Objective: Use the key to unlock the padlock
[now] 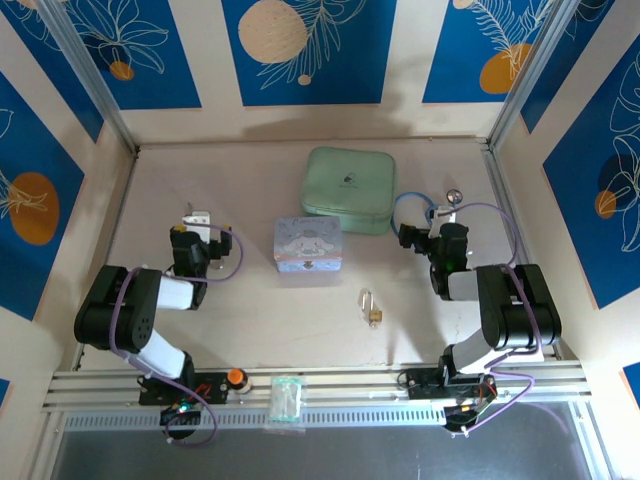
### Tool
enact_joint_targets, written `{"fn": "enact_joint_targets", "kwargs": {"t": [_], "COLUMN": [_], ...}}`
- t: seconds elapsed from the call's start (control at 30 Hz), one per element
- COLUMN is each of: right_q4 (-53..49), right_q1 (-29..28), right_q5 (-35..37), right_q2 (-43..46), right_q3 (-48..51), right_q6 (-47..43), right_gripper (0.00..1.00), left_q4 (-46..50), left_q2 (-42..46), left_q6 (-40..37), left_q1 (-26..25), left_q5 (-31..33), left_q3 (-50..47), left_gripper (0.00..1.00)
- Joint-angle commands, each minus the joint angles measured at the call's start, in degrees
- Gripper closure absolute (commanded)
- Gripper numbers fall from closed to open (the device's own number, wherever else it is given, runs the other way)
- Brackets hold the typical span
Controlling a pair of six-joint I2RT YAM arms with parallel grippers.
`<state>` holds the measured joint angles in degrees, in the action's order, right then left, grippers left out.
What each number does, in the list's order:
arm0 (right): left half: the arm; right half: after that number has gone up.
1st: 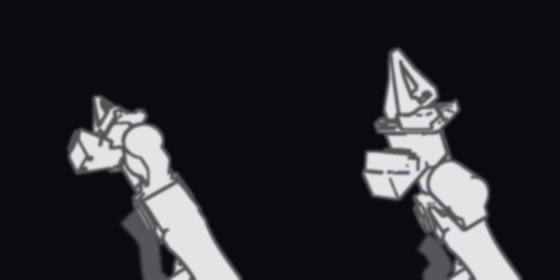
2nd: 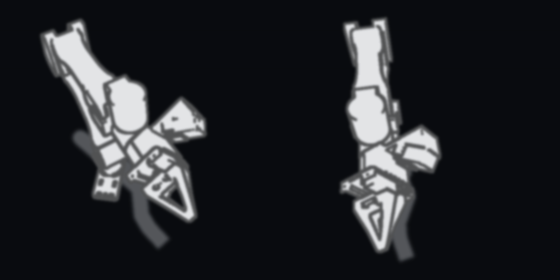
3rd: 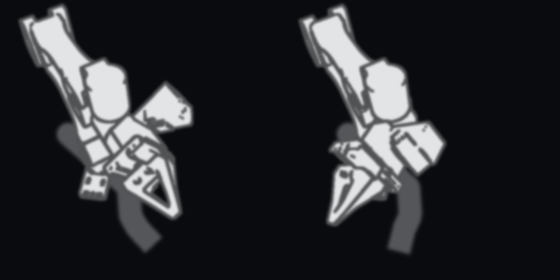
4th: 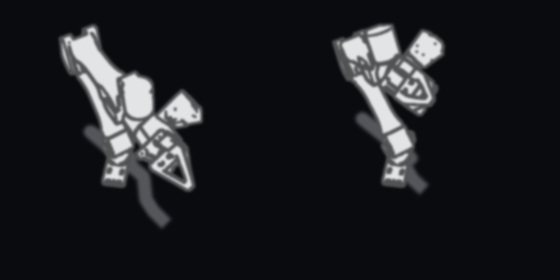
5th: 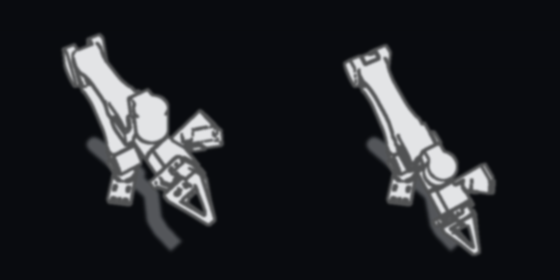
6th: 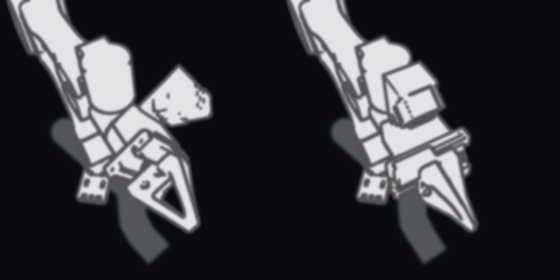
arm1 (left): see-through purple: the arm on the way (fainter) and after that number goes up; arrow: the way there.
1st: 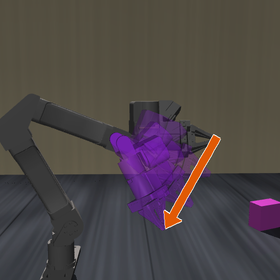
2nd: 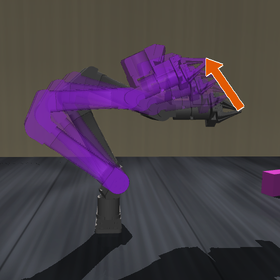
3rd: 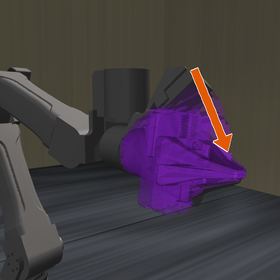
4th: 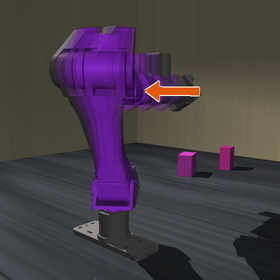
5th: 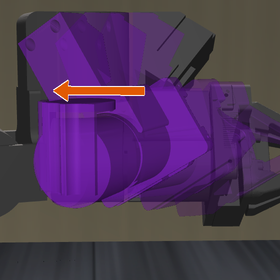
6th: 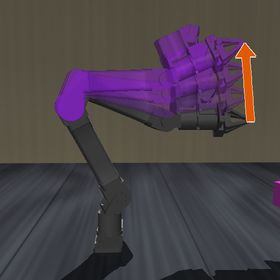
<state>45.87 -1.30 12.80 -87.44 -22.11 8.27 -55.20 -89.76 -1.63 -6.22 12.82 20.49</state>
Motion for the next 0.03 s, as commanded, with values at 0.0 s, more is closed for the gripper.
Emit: {"fn": "enact_joint_targets", "kwargs": {"t": [0.0], "right_q4": [1.8], "right_q1": [0.1], "right_q5": [-1.0], "right_q2": [0.4], "right_q3": [-1.1], "right_q6": [-1.5], "right_gripper": [0.01], "left_q4": [-0.5], "left_q2": [0.0], "left_q6": [-0.2], "left_q1": [0.7], "left_q5": [-1.2], "left_q3": [0.2], "left_gripper": [0.01]}}
